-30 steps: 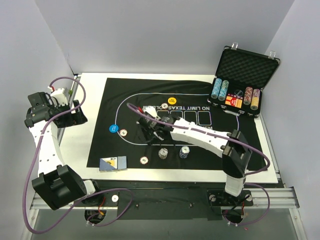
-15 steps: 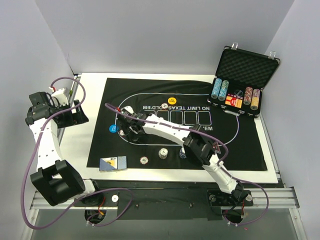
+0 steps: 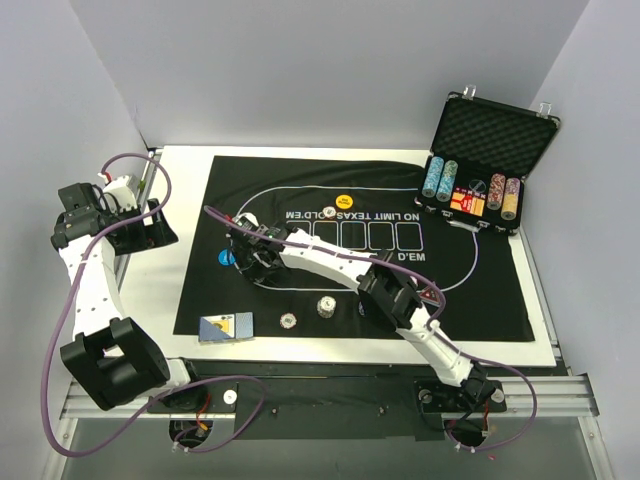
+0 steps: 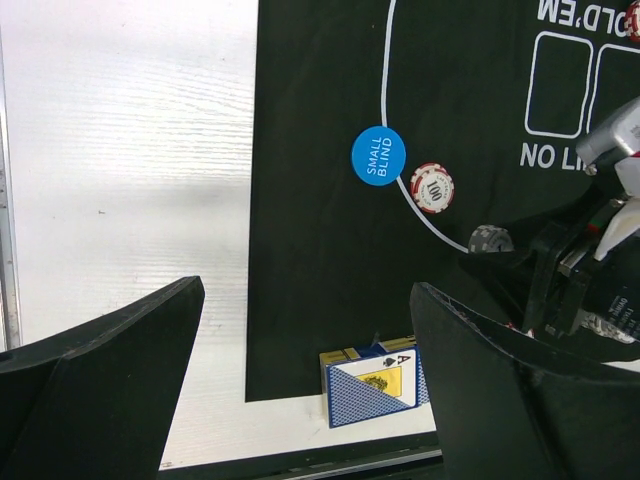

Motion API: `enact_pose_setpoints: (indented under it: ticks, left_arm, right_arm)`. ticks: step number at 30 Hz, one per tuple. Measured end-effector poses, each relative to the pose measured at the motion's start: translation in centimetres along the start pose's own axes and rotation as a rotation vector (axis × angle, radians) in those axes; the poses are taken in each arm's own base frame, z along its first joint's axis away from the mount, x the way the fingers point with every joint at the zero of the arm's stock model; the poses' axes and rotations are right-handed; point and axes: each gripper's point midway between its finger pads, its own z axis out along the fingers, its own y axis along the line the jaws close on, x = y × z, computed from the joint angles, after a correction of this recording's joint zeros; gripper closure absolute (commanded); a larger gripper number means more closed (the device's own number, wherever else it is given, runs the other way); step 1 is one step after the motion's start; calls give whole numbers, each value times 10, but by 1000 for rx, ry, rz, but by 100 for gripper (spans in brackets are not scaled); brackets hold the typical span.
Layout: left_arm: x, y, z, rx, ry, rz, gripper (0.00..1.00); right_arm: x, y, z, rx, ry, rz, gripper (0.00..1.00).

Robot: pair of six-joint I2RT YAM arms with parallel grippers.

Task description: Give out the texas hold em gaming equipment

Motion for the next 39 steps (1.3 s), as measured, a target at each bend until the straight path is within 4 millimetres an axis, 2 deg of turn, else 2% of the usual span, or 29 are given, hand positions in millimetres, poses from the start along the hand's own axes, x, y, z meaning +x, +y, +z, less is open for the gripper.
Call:
enact_pose_setpoints:
  ticks: [2,7,9,14,16,25,27,29,32,36,39]
  left_arm:
    - [0,0,0,0,0,0,4]
    - [0,0,0,-1,0,0,4]
    - [0,1,0,-1,0,-1,4]
    - [0,2,-1,-4,-1,-4,4]
    - [0,2,-1,-4,-2,-4,4]
    - [0,2,-1,-4,-1,-5,4]
    - [0,2,-1,-5,-1,-5,4]
    - [0,2,-1,-5,-1,-5,4]
    - [0,4,-1,-8,-3,-8,4]
    - [0,6,-2,-13,-5,-14,4]
    - [0,7,-3,-14,-6,-14,4]
  right_arm:
    - [-2,4,5,-17,-7,4,69]
    - [11,6,25,-24,33,5,64]
    - [5,9,23,-36,15,10,60]
    - [8,9,26,-35,23,18,40]
    - [7,10,26,-40,21,20,36]
    - [5,11,25,-44,13,17,27]
    - [8,5,21,-32,18,13,24]
    - [10,-5,11,-11,23,11,22]
    - [5,-23,-18,18,-1,22,15]
    - [-4,-54,-78,60,-77,54,11]
    - [-1,-75,-117,100,-127,74,8]
